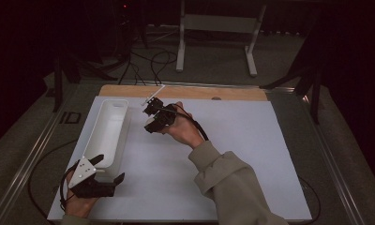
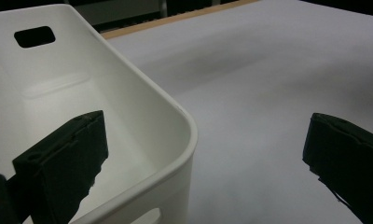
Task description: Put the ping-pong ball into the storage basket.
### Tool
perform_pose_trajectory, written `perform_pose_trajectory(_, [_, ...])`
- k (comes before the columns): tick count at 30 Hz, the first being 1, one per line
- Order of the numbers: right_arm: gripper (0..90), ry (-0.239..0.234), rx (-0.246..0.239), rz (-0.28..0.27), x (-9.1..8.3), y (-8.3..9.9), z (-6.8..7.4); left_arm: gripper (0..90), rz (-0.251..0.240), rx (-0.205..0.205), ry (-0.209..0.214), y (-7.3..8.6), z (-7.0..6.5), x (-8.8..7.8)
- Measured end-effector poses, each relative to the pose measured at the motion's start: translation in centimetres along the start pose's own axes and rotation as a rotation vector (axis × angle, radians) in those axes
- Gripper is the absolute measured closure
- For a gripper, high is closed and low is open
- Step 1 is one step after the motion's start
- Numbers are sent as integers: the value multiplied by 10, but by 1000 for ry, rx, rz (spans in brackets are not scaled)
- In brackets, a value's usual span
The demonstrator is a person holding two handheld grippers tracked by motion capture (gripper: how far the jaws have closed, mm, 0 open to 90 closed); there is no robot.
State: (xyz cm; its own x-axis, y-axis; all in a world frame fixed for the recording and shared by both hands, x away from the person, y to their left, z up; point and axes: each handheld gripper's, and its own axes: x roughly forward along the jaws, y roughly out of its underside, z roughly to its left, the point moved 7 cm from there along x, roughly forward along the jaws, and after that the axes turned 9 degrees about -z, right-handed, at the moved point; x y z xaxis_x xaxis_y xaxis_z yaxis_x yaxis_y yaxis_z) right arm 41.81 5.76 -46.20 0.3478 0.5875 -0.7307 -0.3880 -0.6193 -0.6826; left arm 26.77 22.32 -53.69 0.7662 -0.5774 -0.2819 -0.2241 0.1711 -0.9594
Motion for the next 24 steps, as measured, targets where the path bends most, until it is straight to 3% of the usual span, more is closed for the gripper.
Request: perform_pose_trajectory(24, [512, -32, -21, -30, 6, -18, 18, 5, -5, -1, -1, 0, 0, 0])
